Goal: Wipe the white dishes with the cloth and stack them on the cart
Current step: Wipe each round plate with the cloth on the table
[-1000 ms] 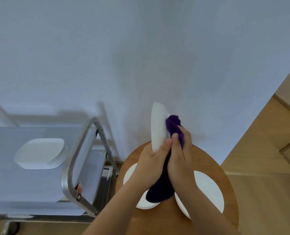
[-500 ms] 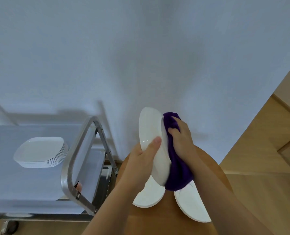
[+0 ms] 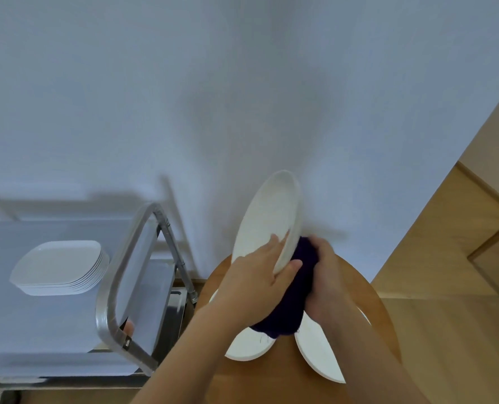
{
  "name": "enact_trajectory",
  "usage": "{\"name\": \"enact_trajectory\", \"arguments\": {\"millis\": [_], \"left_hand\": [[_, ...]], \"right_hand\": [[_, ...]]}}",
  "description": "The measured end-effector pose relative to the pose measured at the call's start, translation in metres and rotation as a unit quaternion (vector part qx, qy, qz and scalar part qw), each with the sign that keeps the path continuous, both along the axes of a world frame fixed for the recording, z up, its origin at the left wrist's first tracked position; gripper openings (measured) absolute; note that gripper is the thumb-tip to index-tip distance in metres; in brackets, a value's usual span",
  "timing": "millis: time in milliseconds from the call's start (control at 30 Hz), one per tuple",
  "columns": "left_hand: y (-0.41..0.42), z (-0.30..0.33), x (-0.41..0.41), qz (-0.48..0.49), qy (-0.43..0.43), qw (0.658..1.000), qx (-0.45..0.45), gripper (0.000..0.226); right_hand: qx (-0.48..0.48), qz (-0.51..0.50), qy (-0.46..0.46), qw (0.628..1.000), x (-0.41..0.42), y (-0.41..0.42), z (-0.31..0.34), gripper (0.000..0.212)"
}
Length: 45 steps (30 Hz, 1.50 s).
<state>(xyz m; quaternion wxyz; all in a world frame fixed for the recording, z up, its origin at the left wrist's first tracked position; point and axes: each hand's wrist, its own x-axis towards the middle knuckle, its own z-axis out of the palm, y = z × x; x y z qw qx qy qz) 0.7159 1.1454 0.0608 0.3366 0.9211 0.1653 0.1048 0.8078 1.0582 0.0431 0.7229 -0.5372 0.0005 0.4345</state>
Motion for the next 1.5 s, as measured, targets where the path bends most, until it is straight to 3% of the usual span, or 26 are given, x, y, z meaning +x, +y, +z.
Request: {"name": "enact_trajectory", "arguments": {"millis": [67,133,333,433,500,567,600,667,700,733,767,800,833,867,900,1000,1067,1167,1233,1300,1367,1500], "left_hand": [[0.004,0.005,0.001,-0.053,0.06,0.993,0.091,0.054],[0.004,0.008,0.0,-0.077,0.084,0.986,0.122,0.054],[0.004,0.012,-0.001,-0.129,0.167,0.949,0.234,0.056],[0.014,0.006,0.0,-0.129,0.178,0.934,0.283,0.059],[0.024,-0.001,-0.004,-0.109,0.159,0.949,0.25,0.074],[0.032,-0.005,-0.012,-0.05,0.07,0.984,0.155,0.088],[0.036,-0.006,-0.015,0.001,0.006,0.994,0.107,0.089],[0.043,-0.012,-0.016,0.159,-0.112,0.981,0.015,0.085],[0.046,-0.013,-0.015,0.242,-0.138,0.956,-0.092,0.08],[0.049,-0.012,-0.014,0.299,-0.148,0.906,-0.259,0.073],[0.053,-0.012,-0.012,0.31,-0.154,0.822,-0.453,0.064],[0.056,-0.013,-0.013,0.275,-0.15,0.716,-0.623,0.057],[0.059,-0.014,-0.016,0.233,-0.147,0.62,-0.735,0.051],[0.062,-0.015,-0.018,0.201,-0.145,0.564,-0.787,0.047],[0.064,-0.018,-0.018,0.179,-0.149,0.549,-0.803,0.044],[0.06,-0.026,-0.015,0.167,-0.176,0.568,-0.786,0.036],[0.059,-0.028,-0.014,0.174,-0.198,0.589,-0.764,0.041],[0.061,-0.028,-0.016,0.207,-0.228,0.641,-0.703,0.048],[0.058,-0.029,-0.017,0.235,-0.228,0.677,-0.659,0.05],[0.048,-0.028,-0.014,0.244,-0.21,0.701,-0.637,0.066],[0.036,-0.027,-0.01,0.236,-0.2,0.724,-0.616,0.08],[0.023,-0.027,-0.007,0.171,-0.218,0.787,-0.551,0.072]], "right_hand": [[0.066,0.017,0.003,0.998,0.008,-0.002,0.009,0.072],[0.065,0.054,-0.038,0.996,0.014,-0.003,0.016,0.079],[0.002,0.113,-0.049,0.992,0.021,-0.013,0.014,0.067],[-0.016,0.099,-0.033,0.994,0.017,-0.015,0.009,0.044],[-0.014,0.074,-0.023,0.997,0.017,-0.015,0.006,0.035],[0.006,0.057,-0.011,0.998,0.018,-0.015,0.003,0.044],[0.015,0.053,-0.01,0.998,0.018,-0.015,0.001,0.051],[0.018,0.04,-0.016,0.999,0.021,-0.017,-0.002,0.053],[0.019,0.033,-0.016,0.999,0.022,-0.018,-0.004,0.049],[0.027,0.032,-0.014,0.999,0.021,-0.018,-0.004,0.046],[0.037,0.035,-0.012,0.999,0.021,-0.017,-0.004,0.042],[0.047,0.042,-0.013,0.998,0.021,-0.016,-0.004,0.039],[0.049,0.048,-0.016,0.997,0.021,-0.015,-0.005,0.037],[0.043,0.057,-0.024,0.997,0.021,-0.015,-0.005,0.038],[0.029,0.065,-0.034,0.997,0.021,-0.014,-0.005,0.042],[-0.044,0.075,-0.067,0.994,0.027,-0.016,-0.002,0.068],[-0.1,0.045,-0.121,0.987,0.034,-0.019,0.004,0.071],[-0.129,-0.139,-0.2,0.961,0.049,-0.024,0.011,0.038],[-0.121,-0.21,-0.279,0.929,0.053,-0.022,0.014,0.017],[-0.142,-0.196,-0.377,0.894,0.049,-0.009,0.015,0.014],[-0.182,-0.159,-0.463,0.853,0.04,0.008,0.01,0.025],[-0.193,-0.148,-0.551,0.798,0.015,0.04,0.0,0.036]]}}
